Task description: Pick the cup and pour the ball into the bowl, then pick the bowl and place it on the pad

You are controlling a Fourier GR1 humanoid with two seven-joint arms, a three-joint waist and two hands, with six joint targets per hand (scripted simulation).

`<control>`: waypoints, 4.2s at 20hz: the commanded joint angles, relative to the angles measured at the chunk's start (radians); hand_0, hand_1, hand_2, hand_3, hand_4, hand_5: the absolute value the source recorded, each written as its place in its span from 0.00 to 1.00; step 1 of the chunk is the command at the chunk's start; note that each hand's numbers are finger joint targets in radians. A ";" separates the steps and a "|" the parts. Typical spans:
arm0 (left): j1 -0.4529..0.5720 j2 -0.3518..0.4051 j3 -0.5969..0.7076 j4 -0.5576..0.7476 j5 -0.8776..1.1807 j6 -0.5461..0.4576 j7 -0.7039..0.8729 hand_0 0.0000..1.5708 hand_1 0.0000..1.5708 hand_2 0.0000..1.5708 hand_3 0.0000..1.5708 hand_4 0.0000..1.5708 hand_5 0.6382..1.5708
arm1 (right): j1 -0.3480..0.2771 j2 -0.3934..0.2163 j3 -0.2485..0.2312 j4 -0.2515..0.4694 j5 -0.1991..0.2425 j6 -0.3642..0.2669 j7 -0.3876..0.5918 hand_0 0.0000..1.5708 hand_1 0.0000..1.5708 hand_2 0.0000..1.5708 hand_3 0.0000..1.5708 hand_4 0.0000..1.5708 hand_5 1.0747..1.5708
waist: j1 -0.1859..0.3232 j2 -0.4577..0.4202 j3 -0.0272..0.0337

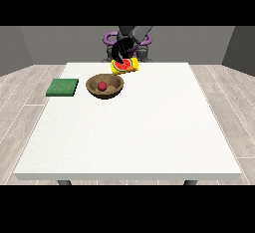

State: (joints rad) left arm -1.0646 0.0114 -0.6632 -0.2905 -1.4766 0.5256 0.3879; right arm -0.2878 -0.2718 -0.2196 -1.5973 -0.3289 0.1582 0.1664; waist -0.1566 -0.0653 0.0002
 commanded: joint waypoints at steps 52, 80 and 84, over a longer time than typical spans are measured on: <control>0.059 0.637 1.025 -0.678 1.750 -0.738 -0.614 0.00 0.00 0.00 0.00 0.00 0.97 | -0.100 0.152 -0.037 0.403 0.088 -0.092 -0.418 0.00 0.00 0.00 0.00 0.20 1.00 | 0.233 0.451 0.0017; -0.070 0.722 1.032 -0.777 1.858 -0.761 -0.409 0.00 0.00 0.00 0.00 0.00 0.97 | -0.398 0.161 -0.099 0.886 0.075 -0.167 -0.538 0.00 0.00 0.00 0.00 0.28 1.00 | 0.301 0.491 0.0005; -0.070 0.744 1.041 -0.751 1.886 -0.814 -0.399 0.00 0.00 0.00 0.00 0.00 0.97 | -0.403 0.173 -0.095 0.873 0.093 -0.244 -0.519 0.00 0.00 0.00 0.00 0.28 1.00 | 0.330 0.483 -0.0001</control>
State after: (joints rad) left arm -1.1380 0.7546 0.3799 -1.0516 0.3966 -0.2663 -0.0162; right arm -0.6519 -0.1341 -0.3249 -0.7887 -0.2453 -0.0215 -0.4184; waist 0.1402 0.3966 -0.0193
